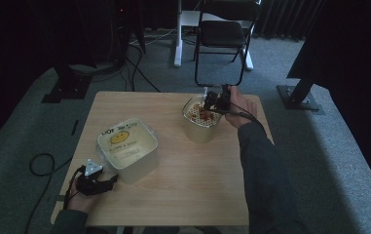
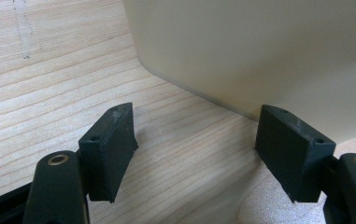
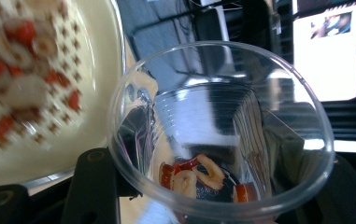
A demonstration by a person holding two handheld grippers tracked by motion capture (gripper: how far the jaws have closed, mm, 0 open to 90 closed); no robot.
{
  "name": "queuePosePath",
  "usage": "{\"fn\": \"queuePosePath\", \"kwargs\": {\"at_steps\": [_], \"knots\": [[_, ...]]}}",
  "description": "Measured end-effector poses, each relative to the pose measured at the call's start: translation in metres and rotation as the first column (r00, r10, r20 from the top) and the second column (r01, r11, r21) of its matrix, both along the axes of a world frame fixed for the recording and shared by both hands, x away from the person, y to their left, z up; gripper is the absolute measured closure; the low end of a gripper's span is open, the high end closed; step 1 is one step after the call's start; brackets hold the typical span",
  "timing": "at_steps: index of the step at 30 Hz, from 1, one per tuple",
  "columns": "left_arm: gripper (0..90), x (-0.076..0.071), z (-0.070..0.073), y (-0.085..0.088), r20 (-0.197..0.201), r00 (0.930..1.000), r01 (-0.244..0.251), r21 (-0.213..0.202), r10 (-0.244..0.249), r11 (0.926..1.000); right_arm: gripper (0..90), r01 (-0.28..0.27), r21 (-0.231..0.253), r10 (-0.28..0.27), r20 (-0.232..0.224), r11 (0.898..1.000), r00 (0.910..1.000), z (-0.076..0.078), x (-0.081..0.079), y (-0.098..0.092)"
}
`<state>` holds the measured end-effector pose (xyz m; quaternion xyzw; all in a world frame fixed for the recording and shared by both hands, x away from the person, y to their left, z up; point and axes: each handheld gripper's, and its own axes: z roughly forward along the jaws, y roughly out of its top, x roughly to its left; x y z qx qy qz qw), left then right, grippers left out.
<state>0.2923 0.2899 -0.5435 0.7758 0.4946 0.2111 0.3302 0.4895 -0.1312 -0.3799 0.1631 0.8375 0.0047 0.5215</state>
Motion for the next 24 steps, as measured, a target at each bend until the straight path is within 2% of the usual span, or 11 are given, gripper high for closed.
{"fn": "queuePosePath", "kwargs": {"at_steps": [3,6,8,11,12,13,16,21,22,23,24], "knots": [[29.0,0.0,0.0,0.0,0.0,1.0,0.0,0.001,0.0,1.0,44.4,0.016,0.114,-0.015,-0.012,0.993,0.9998,0.006,0.0,-0.006],[29.0,0.0,0.0,0.0,0.0,1.0,0.0,0.001,0.0,1.0,44.4,0.017,0.174,-0.014,-0.016,0.985,0.9998,0.01,0.0,-0.008],[29.0,0.0,0.0,0.0,0.001,1.0,0.0,0.0,0.0,1.0,44.3,0.021,0.235,-0.016,-0.024,0.972,0.9996,0.012,0.001,-0.011],[29.0,0.0,0.0,0.0,0.0,1.0,0.0,0.0,0.0,1.0,44.1,0.032,0.345,-0.018,-0.043,0.938,0.9989,0.016,0.001,-0.014],[29.0,0.0,0.0,0.0,0.0,1.0,0.0,0.001,0.0,1.0,44.1,0.033,0.389,-0.017,-0.046,0.92,0.9988,0.017,0.001,-0.015],[29.0,0.0,0.0,0.0,0.0,1.0,0.0,0.001,0.0,1.0,44.1,0.035,0.409,-0.016,-0.049,0.912,0.9986,0.018,0.001,-0.015],[29.0,0.001,0.0,0.0,0.0,1.0,0.0,0.004,0.0,1.0,44.1,0.032,0.507,0.001,-0.065,0.862,0.9979,0.022,0.0,-0.016],[29.0,0.0,0.0,0.0,0.001,1.0,0.001,0.004,-0.001,1.0,44.0,0.025,0.649,0.044,-0.089,0.76,0.995,0.028,-0.003,-0.017],[29.0,0.0,0.0,0.0,0.001,1.0,0.0,0.004,0.0,1.0,43.9,0.026,0.675,0.054,-0.097,0.737,0.9938,0.03,-0.004,-0.017],[29.0,0.0,0.0,0.0,0.001,1.0,0.0,0.004,0.0,1.0,43.9,0.025,0.709,0.068,-0.103,0.704,0.9923,0.031,-0.005,-0.016],[29.0,0.0,0.0,0.0,0.001,1.0,0.0,0.004,0.0,1.0,43.9,0.019,0.724,0.079,-0.101,0.689,0.9917,0.032,-0.006,-0.016]]}}
